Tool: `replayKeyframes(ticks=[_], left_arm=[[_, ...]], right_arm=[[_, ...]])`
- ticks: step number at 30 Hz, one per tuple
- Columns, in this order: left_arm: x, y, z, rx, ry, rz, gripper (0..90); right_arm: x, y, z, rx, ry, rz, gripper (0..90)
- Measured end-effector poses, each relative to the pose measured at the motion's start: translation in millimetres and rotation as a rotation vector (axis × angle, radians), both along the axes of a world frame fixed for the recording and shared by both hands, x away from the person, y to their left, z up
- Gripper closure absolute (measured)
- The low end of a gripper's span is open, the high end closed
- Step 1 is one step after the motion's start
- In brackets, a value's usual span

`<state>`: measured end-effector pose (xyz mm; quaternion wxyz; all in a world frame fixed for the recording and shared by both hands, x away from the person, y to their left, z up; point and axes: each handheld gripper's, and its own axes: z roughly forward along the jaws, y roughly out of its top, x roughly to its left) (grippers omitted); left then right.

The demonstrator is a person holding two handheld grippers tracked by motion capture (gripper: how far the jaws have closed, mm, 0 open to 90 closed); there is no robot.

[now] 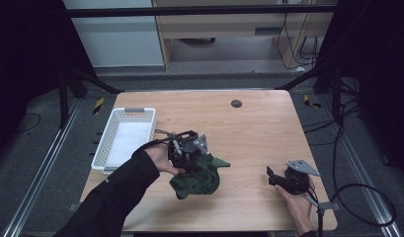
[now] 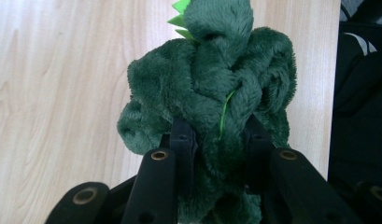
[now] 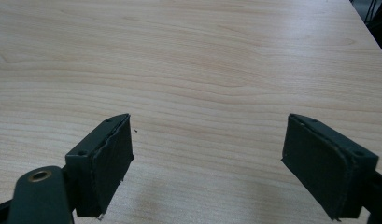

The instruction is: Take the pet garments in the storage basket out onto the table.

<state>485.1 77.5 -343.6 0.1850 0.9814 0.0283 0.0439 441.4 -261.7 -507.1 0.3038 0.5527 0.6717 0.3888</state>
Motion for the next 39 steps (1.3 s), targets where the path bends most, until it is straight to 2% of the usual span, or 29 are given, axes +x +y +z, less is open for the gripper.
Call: replayKeyframes(ticks=[4,9,13,17,22,27,34,39], left_arm=[[-0.9,-5.0,-6.8,-0.009,0.021,-0.011,70.9],[-1.5,-10.9,-18.5,0.038,0.021,-0.028,70.9],[-1.3,-16.4,-22.7,0.034,0.024,-0.043,70.8],[-2.3,-23.5,-30.3,0.055,0.029,-0.058,70.7],[-2.0,-26.7,-39.6,0.049,0.050,-0.065,70.6],[-0.6,-28.9,-54.1,0.065,0.067,-0.063,70.4],[-1.3,-33.8,-68.8,0.084,0.071,-0.065,68.9],[-0.5,-32.5,-70.2,0.084,0.060,-0.066,63.9]], right_arm=[[0.0,0.1,0.0,0.000,0.000,0.000,16.0],[0.1,0.1,0.0,0.000,0.000,0.001,16.0],[0.2,0.1,0.0,0.000,0.000,0.002,16.0],[0.1,0.1,-0.1,-0.003,-0.001,0.002,16.0],[0.2,0.2,0.0,0.000,0.000,0.003,16.1],[0.1,0.4,0.0,0.000,0.003,0.003,16.1],[0.2,0.5,0.0,-0.003,0.003,0.002,16.1],[0.3,0.5,0.0,-0.001,0.004,0.003,16.1]])
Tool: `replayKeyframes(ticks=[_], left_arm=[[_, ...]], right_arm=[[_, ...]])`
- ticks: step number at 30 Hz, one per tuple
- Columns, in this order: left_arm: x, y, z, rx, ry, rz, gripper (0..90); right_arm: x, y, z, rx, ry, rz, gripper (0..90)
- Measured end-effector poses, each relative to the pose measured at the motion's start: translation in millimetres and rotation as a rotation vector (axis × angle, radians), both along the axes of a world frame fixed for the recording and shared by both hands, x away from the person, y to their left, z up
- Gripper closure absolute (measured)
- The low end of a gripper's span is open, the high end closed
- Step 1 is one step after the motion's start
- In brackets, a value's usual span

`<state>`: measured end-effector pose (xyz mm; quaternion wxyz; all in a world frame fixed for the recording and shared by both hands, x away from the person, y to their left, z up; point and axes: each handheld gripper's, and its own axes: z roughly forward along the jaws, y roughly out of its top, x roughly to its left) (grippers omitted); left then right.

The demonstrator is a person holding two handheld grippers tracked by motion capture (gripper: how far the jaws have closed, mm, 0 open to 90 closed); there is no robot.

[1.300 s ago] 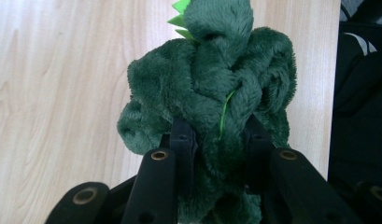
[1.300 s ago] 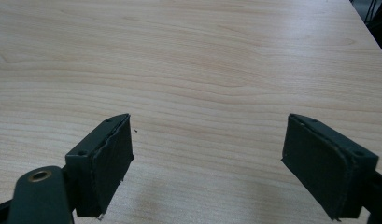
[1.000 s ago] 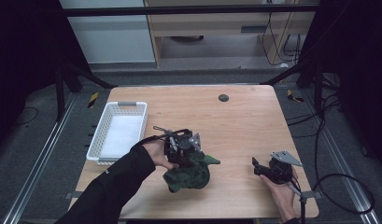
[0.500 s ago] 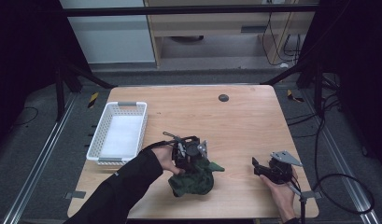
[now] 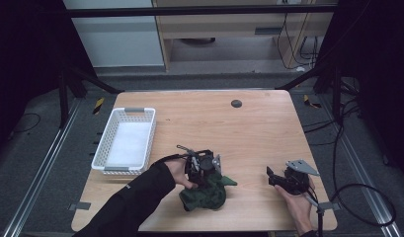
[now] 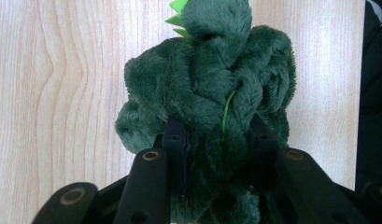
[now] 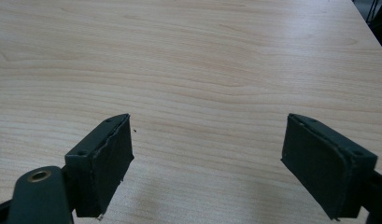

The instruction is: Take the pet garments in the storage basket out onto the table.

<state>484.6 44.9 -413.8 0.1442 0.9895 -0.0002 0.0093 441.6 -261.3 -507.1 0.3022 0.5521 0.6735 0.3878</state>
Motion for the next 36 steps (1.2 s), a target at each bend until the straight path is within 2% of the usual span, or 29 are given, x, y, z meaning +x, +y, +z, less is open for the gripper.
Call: replayKeyframes(ticks=[3,4,10,11,12,13,14,15,17,19,23,24,25,26,27,28,29,30,31,32,33,34,35,36], left_arm=[[-0.7,1.1,-0.1,0.000,0.001,0.008,59.1],[-0.1,2.0,1.4,-0.006,-0.006,0.002,53.0],[-0.5,7.6,8.5,-0.035,-0.020,0.024,37.5],[0.4,11.4,13.8,-0.061,-0.020,0.042,35.7],[0.4,11.4,13.8,-0.061,-0.020,0.042,33.5],[1.8,15.8,19.9,-0.091,-0.022,0.057,31.8],[1.8,15.8,19.9,-0.091,-0.022,0.057,30.8],[2.4,20.3,25.2,-0.125,-0.028,0.078,29.3],[2.6,24.9,30.1,-0.154,-0.035,0.096,27.4],[3.0,27.2,32.6,-0.164,-0.043,0.102,25.9],[2.6,40.8,42.3,-0.234,-0.070,0.163,24.2],[2.6,40.8,42.3,-0.234,-0.070,0.163,24.1],[2.5,47.7,45.4,-0.271,-0.076,0.191,23.9],[2.5,47.7,45.4,-0.271,-0.076,0.191,23.5],[2.5,51.2,46.5,-0.291,-0.078,0.210,23.5],[2.4,58.1,47.9,-0.325,-0.089,0.250,23.0],[2.2,61.3,48.2,-0.341,-0.098,0.275,22.9],[2.2,64.8,48.9,-0.352,-0.104,0.298,22.5],[2.2,64.8,48.9,-0.352,-0.104,0.298,22.3],[1.6,71.7,49.1,-0.393,-0.116,0.346,22.3],[1.6,71.7,49.1,-0.393,-0.116,0.346,22.5],[0.7,79.2,49.0,-0.435,-0.126,0.394,22.8],[0.7,79.2,49.0,-0.435,-0.126,0.394,22.9],[0.3,83.0,48.5,-0.456,-0.128,0.414,23.0]], right_arm=[[-0.1,0.0,0.1,0.000,0.000,0.001,16.1],[-0.1,0.1,0.1,0.001,0.000,0.000,16.0],[-0.1,0.0,0.1,0.000,0.002,-0.001,16.0],[-0.1,0.1,0.1,0.000,0.002,-0.001,16.0],[-0.1,0.1,0.1,0.000,0.002,-0.001,16.0],[0.2,-0.2,-0.1,-0.002,0.000,-0.001,15.9],[0.1,-0.1,0.0,0.000,0.001,-0.001,15.9],[0.0,0.0,0.1,0.000,0.001,-0.001,15.9],[0.1,-0.1,0.0,0.000,0.003,0.000,15.8],[0.3,-0.2,-0.3,0.000,0.004,0.001,15.7],[0.3,-0.2,-0.3,0.001,0.005,0.000,15.6],[0.3,-0.2,-0.3,0.001,0.005,0.000,15.6],[0.3,-0.3,-0.3,0.000,0.004,0.001,15.6],[0.3,-0.3,-0.3,0.000,0.004,0.001,15.6],[0.3,-0.3,-0.3,0.000,0.004,0.001,15.6],[0.4,-0.4,-0.4,-0.001,0.003,0.001,15.7],[0.4,-0.4,-0.4,-0.001,0.003,0.001,15.7],[0.4,-0.5,-0.4,-0.001,0.003,0.001,15.7],[0.4,-0.5,-0.4,-0.001,0.003,0.001,15.7],[0.4,-0.5,-0.4,-0.001,0.003,0.001,15.7],[0.4,-0.5,-0.4,-0.001,0.003,0.001,15.7],[0.4,-0.5,-0.4,-0.001,0.003,0.001,15.7],[0.4,-0.6,-0.4,-0.002,0.002,0.001,15.7],[0.4,-0.5,-0.4,-0.001,0.002,0.001,15.7]])
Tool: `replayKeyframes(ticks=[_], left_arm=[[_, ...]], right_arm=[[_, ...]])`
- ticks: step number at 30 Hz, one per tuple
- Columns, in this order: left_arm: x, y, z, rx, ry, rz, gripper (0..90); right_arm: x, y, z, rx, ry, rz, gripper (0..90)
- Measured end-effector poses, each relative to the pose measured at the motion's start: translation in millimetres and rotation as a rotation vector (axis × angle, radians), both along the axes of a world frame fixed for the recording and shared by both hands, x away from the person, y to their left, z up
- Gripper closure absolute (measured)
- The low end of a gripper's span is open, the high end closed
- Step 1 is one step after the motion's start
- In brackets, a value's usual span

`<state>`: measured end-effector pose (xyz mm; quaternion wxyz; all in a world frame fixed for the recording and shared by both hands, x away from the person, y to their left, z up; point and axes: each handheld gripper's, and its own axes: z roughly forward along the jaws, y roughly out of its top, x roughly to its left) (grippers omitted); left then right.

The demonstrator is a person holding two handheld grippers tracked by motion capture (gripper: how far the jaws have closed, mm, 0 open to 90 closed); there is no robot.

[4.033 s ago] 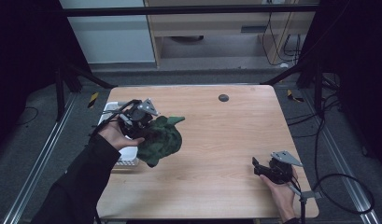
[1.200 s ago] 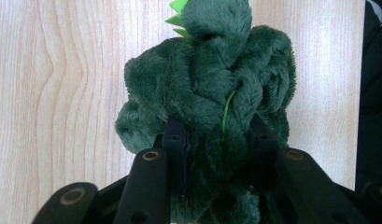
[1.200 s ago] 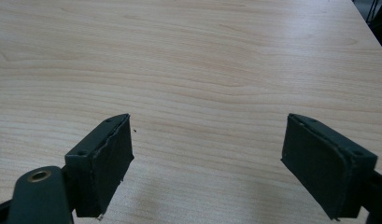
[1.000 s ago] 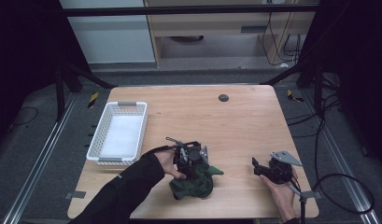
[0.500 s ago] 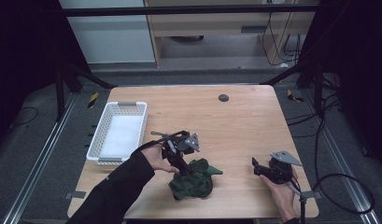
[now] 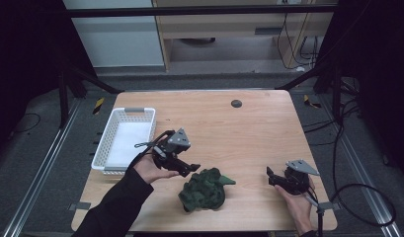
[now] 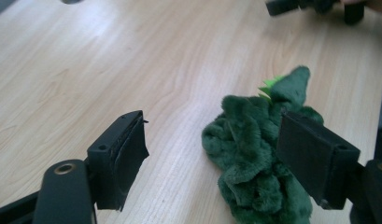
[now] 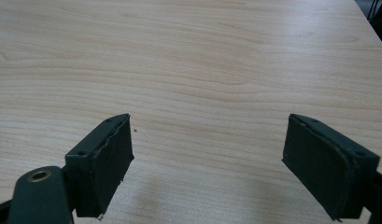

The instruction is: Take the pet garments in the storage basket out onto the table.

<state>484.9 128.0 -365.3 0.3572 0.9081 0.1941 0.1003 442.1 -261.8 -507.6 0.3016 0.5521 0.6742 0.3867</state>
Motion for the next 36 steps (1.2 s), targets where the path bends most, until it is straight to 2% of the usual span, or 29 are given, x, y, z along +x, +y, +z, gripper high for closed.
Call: replayKeyframes(ticks=[1,2,3,4,5,6,7,10,11,12,13,14,15,16,18,22,23,24,25,26,27,29,30,31,32,36], left_arm=[[-1.5,7.4,-0.9,-0.033,-0.004,0.039,23.1],[-1.5,7.4,-0.9,-0.033,-0.004,0.039,23.3],[-4.3,14.8,-2.5,-0.079,-0.015,0.079,23.7],[-4.3,14.8,-2.5,-0.079,-0.015,0.079,24.1],[-7.5,22.8,-4.0,-0.115,-0.027,0.120,24.2],[-9.5,26.5,-5.0,-0.131,-0.037,0.142,24.4],[-9.5,26.5,-5.0,-0.131,-0.037,0.142,24.8],[-15.6,37.9,-8.2,-0.176,-0.065,0.212,25.1],[-19.4,46.4,-10.8,-0.209,-0.081,0.253,26.0],[-19.4,46.4,-10.8,-0.209,-0.081,0.253,26.1],[-22.8,55.1,-13.6,-0.238,-0.092,0.296,26.8],[-22.8,55.1,-13.6,-0.238,-0.092,0.296,27.7],[-24.6,59.5,-15.1,-0.252,-0.096,0.319,28.4],[-27.9,68.3,-18.4,-0.291,-0.098,0.368,29.3],[-29.3,73.0,-19.8,-0.301,-0.103,0.388,30.0],[-37.8,91.1,-27.7,-0.350,-0.127,0.478,31.7],[-42.0,101.3,-31.8,-0.366,-0.140,0.519,32.6],[-42.0,101.3,-31.8,-0.366,-0.140,0.519,33.4],[-45.5,111.5,-35.2,-0.389,-0.154,0.564,34.1],[-45.5,111.5,-35.2,-0.389,-0.154,0.564,34.7],[-48.6,120.9,-39.0,-0.405,-0.172,0.607,35.6],[-49.2,124.5,-40.8,-0.405,-0.174,0.624,36.7],[-51.2,130.2,-44.6,-0.404,-0.191,0.662,36.9],[-51.2,130.2,-44.6,-0.404,-0.191,0.662,37.2],[-53.5,134.6,-48.9,-0.399,-0.201,0.688,37.4],[-57.6,141.4,-53.8,-0.396,-0.220,0.721,38.9]], right_arm=[[0.0,-0.1,0.0,0.000,0.000,0.000,15.8],[0.0,-0.1,0.0,0.001,0.000,-0.001,15.7],[0.0,-0.1,0.0,0.001,0.000,-0.001,15.7],[0.0,-0.1,0.0,0.001,0.000,-0.001,15.7],[0.0,-0.1,0.0,0.001,0.000,-0.001,15.7],[-0.1,0.0,0.1,0.003,0.002,-0.003,15.7],[-0.1,0.0,0.1,0.003,0.002,-0.003,15.7],[-0.1,0.0,0.1,0.003,0.001,-0.003,15.7],[-0.1,0.0,0.0,0.002,0.000,-0.003,15.7],[-0.1,0.0,0.0,0.002,0.001,-0.002,15.7],[-0.1,0.0,0.0,0.003,0.001,-0.004,15.7],[-0.1,0.0,0.0,0.003,0.001,-0.004,15.7],[0.0,-0.1,0.0,0.003,0.002,-0.004,15.6],[-0.1,-0.1,0.0,0.003,0.001,-0.004,15.6],[-0.1,-0.1,0.0,0.003,0.001,-0.004,15.6],[-0.3,0.0,0.1,0.003,-0.001,-0.003,15.5],[-0.3,0.0,0.1,0.003,0.000,-0.003,15.5],[-0.1,-0.1,0.0,0.003,0.000,-0.004,15.5],[-0.1,-0.1,0.1,0.003,0.002,-0.004,15.5],[-0.1,-0.1,0.1,0.003,0.002,-0.004,15.5],[-0.2,0.0,0.1,0.003,0.000,-0.004,15.5],[-0.3,0.1,0.1,0.002,-0.001,-0.002,15.5],[-0.2,0.0,0.1,0.003,0.000,-0.003,15.4],[-0.2,0.0,0.1,0.003,0.000,-0.003,15.4],[-0.3,0.0,0.1,0.003,-0.001,-0.003,15.4],[-0.3,-0.1,0.1,0.004,-0.001,-0.003,15.2]])
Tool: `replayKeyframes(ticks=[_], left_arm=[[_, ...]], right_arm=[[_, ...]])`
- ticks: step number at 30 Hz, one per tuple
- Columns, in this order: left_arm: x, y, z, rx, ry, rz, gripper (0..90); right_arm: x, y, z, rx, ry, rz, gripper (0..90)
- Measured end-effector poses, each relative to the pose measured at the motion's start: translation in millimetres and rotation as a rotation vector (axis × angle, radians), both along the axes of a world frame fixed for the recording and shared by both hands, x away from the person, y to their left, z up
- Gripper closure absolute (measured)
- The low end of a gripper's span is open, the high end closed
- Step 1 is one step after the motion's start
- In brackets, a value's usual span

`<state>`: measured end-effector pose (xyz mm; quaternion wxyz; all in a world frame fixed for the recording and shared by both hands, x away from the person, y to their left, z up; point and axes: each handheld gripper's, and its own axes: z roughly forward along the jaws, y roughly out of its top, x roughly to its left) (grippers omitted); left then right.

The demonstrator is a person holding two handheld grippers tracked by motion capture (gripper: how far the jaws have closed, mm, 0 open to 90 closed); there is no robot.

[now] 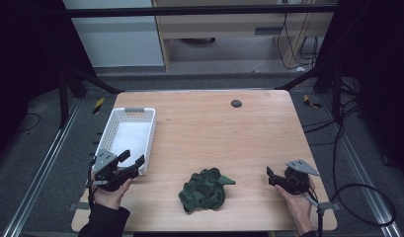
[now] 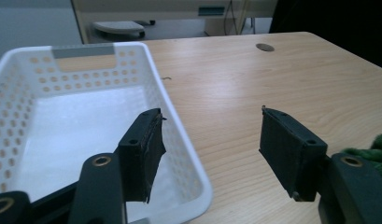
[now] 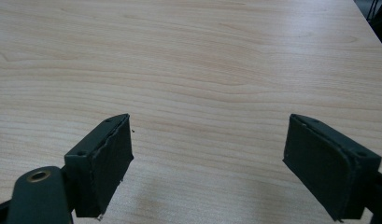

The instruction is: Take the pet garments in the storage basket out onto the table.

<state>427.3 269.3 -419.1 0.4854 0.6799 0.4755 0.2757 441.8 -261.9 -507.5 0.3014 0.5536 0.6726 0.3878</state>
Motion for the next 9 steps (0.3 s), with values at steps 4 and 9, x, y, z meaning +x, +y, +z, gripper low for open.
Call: replayKeyframes(ticks=[4,9], left_arm=[[-6.6,9.2,-6.1,0.009,-0.020,0.051,43.4],[-13.7,24.2,-9.7,-0.002,-0.020,0.094,51.4]], right_arm=[[-0.1,-0.2,0.1,0.002,0.001,0.000,15.1],[-0.2,-0.4,0.2,0.003,0.000,-0.001,15.1]])
